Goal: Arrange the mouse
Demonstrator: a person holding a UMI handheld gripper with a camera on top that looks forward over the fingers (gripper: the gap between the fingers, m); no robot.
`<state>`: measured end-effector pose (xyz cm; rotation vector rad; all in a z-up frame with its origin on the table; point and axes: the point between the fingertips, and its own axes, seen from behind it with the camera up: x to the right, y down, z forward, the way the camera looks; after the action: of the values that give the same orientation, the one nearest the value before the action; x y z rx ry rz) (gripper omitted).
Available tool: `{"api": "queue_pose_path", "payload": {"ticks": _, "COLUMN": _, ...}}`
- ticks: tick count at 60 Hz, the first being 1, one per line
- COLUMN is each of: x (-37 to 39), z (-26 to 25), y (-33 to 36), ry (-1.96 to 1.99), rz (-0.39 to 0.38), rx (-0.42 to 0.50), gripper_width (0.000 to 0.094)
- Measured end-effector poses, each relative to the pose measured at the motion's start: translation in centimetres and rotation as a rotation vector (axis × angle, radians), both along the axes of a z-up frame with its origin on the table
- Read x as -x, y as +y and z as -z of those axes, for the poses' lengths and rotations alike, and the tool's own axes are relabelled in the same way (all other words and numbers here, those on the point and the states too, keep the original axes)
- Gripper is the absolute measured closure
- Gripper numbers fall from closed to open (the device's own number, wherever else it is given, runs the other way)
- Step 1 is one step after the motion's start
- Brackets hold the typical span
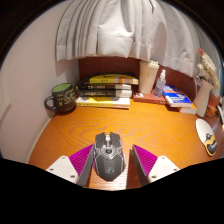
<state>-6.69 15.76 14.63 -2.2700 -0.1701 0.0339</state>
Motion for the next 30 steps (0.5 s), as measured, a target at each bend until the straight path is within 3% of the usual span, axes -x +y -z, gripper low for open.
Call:
{"api": "queue_pose_path", "payload": {"ticks": 4, "x": -0.7, "z": -0.5, "y": 2.7, "ry": 0.006, "rz": 0.022, "rx": 0.010, "gripper_width": 0.0224}}
{"api": "queue_pose_path", "payload": {"ticks": 10, "x": 0.6, "z": 0.7, "y": 3.5, "ry": 0.033, "rz": 0.042, "rx": 0.029, "gripper_width": 0.0392}}
{"api": "queue_pose_path", "payload": {"ticks": 16, "x": 0.8, "z": 1.0, "y": 5.3, "ry": 0.029, "rz": 0.046, "rx": 0.046, "gripper_width": 0.0411}}
{"api": "queue_pose_path", "payload": {"ticks": 20, "x": 0.5, "z": 0.9, "y": 2.3, "ry": 0.037, "rz": 0.056, "rx": 0.053, "gripper_width": 0.0433}}
{"api": "queue_pose_path", "payload": {"ticks": 30, "x": 0.5, "z": 0.5, "y": 4.5, "ry": 0.024, "rz": 0.051, "rx": 0.106, "gripper_width": 0.0561}}
